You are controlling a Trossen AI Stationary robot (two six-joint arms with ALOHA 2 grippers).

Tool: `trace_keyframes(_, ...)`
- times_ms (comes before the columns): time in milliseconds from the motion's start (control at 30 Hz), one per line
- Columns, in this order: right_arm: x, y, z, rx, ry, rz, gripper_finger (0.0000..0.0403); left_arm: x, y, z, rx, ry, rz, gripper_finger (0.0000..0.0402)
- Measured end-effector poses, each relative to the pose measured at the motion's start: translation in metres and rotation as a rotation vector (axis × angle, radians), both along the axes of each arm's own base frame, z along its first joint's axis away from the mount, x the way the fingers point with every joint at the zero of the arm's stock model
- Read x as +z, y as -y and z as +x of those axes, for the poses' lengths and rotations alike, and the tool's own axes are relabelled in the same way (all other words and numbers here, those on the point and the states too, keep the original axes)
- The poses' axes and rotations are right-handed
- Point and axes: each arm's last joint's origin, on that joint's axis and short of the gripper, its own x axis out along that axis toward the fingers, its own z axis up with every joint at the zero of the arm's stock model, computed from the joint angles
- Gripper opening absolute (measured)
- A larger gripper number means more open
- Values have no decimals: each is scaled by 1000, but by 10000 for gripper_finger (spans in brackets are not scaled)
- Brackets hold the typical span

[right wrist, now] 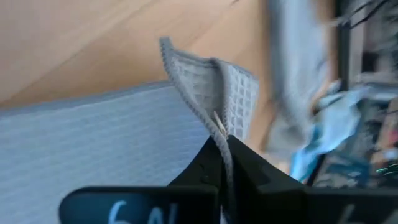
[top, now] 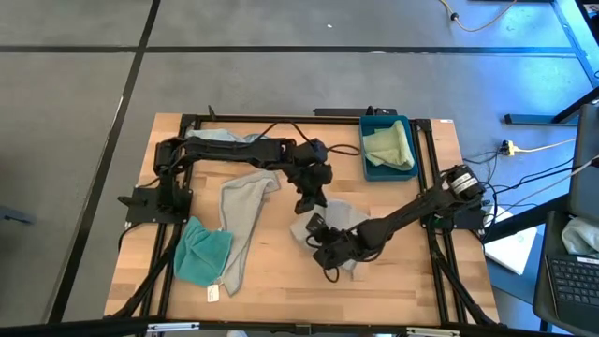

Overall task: Fold microfiber towels
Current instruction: Fold the top grey microfiber cloth

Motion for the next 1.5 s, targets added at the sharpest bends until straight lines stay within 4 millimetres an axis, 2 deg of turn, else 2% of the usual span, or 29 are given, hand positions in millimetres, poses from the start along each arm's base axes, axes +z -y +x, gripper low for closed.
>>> trace_keyframes(200,-4,-5,-23,-97,-129,34,9,2,12,10,27,71,41,3)
trace_keyframes(333,-5,-9,-30,-150,-149,57,9,-3,18,18,54,108,80,1)
trace_keyframes(533,-7,-17,-40,-184,-173,95,8,-14,21,26,52,108,48,1)
trace_keyframes(700,-5,-27,-49,-210,-154,110,8,-18,22,33,56,152,26,3)
trace_keyframes(933,-2,-41,-61,-257,-134,167,8,-21,37,42,34,210,25,3)
trace_keyframes(1267,0,-54,-79,-346,-96,193,10,-22,52,47,61,276,149,4)
trace_keyframes(1500,0,-62,-88,-400,-78,240,11,-29,58,51,57,287,156,3)
